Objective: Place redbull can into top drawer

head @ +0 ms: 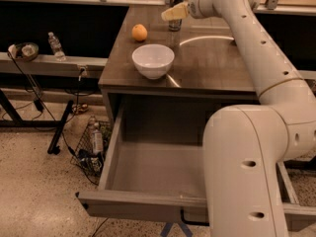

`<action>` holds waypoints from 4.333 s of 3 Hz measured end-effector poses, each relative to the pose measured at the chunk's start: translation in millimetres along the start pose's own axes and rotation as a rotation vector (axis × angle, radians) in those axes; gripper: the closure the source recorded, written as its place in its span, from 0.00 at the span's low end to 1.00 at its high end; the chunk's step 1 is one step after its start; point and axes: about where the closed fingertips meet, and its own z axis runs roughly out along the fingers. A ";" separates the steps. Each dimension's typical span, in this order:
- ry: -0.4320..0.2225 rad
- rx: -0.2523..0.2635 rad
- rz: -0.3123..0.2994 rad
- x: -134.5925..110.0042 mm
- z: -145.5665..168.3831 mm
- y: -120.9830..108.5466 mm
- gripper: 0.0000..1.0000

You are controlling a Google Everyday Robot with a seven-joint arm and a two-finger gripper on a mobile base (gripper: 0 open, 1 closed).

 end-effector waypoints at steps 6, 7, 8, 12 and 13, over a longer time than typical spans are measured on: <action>-0.189 0.136 0.058 -15.1 70.7 -16.6 0.68; -0.192 0.087 0.111 -30.1 30.7 -24.9 0.99; -0.202 0.005 0.168 -42.5 -14.5 -18.7 1.00; -0.536 0.154 0.248 -162.3 -287.0 -54.8 1.00; -0.509 0.115 0.194 -150.3 -295.9 -51.4 1.00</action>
Offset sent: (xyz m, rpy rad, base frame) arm 0.0499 0.0072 -0.0050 0.1899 -0.1675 -0.0250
